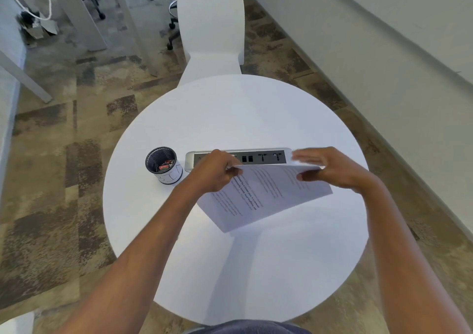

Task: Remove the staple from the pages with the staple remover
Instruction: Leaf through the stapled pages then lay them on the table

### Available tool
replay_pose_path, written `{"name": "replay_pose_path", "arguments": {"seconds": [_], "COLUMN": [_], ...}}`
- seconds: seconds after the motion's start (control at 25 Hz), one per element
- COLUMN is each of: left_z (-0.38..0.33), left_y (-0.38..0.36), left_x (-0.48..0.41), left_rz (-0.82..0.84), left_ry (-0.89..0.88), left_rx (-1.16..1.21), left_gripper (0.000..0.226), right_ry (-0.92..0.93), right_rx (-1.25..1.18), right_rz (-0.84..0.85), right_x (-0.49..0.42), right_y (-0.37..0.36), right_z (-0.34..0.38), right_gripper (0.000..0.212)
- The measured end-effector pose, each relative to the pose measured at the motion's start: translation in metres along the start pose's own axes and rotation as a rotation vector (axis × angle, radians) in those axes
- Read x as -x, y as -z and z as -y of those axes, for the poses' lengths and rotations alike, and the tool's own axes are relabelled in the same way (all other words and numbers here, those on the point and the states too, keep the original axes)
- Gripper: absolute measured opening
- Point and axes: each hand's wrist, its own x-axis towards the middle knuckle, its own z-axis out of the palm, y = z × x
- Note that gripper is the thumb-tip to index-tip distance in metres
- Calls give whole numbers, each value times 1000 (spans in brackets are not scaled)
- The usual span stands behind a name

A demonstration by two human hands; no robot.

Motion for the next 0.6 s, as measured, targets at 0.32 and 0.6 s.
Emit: {"name": "replay_pose_path", "arguments": {"seconds": [0.32, 0.6], "left_z": [40, 53], "left_y": [33, -12], "left_x": [41, 47], "left_rz": [230, -99], "left_ry": [137, 199], "left_rx": [661, 870], "left_gripper": [33, 37], "right_ry": [-61, -56], "right_rx": [-230, -443], "right_rz": [-98, -145], "right_x": [7, 12], "right_y": [-16, -29], "right_z": [-20, -30], "right_gripper": [23, 26]}}
